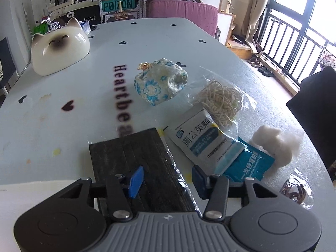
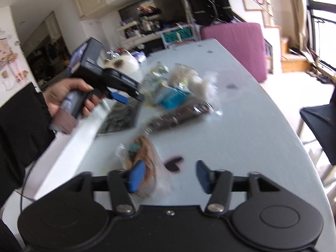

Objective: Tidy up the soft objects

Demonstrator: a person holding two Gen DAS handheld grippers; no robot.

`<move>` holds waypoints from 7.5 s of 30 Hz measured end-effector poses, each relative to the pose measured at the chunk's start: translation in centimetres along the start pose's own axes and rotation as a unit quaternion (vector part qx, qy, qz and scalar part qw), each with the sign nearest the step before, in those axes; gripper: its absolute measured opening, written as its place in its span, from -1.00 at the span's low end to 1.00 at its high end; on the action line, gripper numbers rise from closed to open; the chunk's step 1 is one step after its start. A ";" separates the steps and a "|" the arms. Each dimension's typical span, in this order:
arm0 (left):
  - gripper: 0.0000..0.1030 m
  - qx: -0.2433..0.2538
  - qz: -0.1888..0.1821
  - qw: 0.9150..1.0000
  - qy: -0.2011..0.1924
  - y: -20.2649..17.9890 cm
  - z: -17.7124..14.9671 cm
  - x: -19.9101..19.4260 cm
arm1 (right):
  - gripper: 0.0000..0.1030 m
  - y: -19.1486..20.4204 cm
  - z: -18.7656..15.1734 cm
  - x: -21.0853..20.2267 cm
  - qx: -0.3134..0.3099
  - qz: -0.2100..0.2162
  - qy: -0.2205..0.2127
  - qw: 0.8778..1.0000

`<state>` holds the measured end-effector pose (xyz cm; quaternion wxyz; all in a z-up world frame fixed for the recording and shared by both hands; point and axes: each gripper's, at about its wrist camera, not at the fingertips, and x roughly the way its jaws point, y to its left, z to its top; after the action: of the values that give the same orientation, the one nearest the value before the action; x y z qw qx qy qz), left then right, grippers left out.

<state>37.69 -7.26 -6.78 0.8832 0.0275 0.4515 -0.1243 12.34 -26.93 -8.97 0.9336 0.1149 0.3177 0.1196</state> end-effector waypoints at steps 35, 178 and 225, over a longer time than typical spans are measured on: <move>-1.00 0.029 0.018 0.999 0.027 -3.0 -3.2 -0.9 | 0.55 3.5 0.2 5.2 -0.073 0.040 0.027 0.996; -0.77 -0.048 0.133 0.990 -0.015 17.2 -22.6 -17.7 | 0.03 24.9 -1.8 7.1 -0.050 -0.030 0.055 0.997; 1.00 -0.081 0.079 0.990 -0.087 13.9 -22.8 -26.4 | 1.00 19.2 0.7 -0.3 -0.084 0.002 -0.011 0.996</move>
<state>8.25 15.00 0.06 0.9254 -0.0191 0.3781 -0.0190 9.62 -8.99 -2.67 0.9433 0.0379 0.2956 0.1464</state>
